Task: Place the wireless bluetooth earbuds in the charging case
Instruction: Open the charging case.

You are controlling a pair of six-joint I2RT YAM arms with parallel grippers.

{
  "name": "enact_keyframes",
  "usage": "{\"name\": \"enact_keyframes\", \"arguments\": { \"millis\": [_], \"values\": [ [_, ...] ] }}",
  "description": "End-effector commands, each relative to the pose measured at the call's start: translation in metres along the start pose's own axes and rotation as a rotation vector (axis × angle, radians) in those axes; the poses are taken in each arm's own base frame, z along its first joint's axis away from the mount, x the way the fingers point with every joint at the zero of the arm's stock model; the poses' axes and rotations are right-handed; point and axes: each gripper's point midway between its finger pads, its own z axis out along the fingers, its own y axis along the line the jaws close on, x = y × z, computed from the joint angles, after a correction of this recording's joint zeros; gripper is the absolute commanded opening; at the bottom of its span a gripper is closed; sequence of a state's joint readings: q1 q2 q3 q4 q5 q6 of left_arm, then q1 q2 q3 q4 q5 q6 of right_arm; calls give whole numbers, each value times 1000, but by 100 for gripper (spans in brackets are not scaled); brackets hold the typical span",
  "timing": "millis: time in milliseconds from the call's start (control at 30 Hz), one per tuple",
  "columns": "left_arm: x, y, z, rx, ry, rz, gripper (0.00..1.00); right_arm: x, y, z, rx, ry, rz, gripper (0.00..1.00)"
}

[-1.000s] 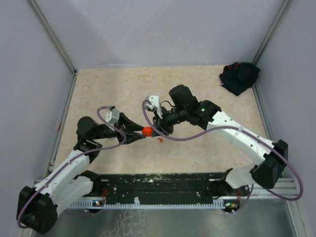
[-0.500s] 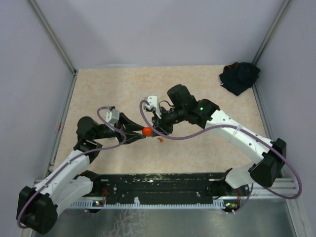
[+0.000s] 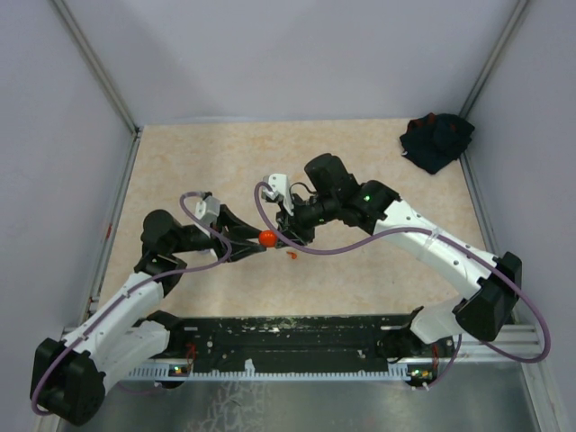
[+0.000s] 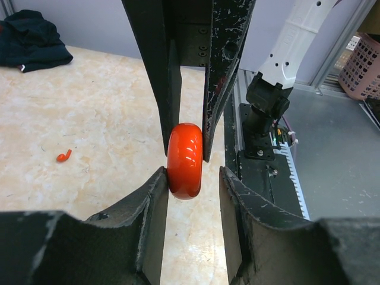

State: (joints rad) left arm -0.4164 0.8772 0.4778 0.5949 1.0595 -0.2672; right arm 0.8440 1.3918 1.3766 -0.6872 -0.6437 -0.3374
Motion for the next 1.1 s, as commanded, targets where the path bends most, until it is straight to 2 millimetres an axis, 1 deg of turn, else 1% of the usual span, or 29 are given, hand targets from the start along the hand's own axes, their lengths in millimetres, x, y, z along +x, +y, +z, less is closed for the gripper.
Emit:
{"name": "enact_keyframes", "arguments": {
  "millis": [0, 100, 300, 400, 533, 633, 800, 1067],
  "values": [
    [-10, 2, 2, -1, -5, 24, 44, -34, 1, -13, 31, -95, -72, 0],
    [-11, 2, 2, -6, -5, 24, 41, -33, 0, -13, 35, -93, -69, 0],
    [-11, 3, 2, -15, -6, 17, 34, -32, 0, -12, 38, -93, -68, 0],
    [-11, 5, 2, -22, -5, 11, 33, -34, 0, -14, 43, -100, -71, 0],
    [-11, 5, 2, -24, -4, -2, 34, -35, -1, -15, 56, -111, -73, 0],
    [-11, 6, 3, -24, -4, -10, 38, -36, -1, -16, 57, -117, -74, 0],
    [-11, 5, 3, -20, -3, -16, 41, -35, -1, -14, 57, -113, -71, 0],
    [-12, 2, 3, -7, -6, -14, 39, -32, -1, -12, 47, -103, -66, 0]
  ]
}}
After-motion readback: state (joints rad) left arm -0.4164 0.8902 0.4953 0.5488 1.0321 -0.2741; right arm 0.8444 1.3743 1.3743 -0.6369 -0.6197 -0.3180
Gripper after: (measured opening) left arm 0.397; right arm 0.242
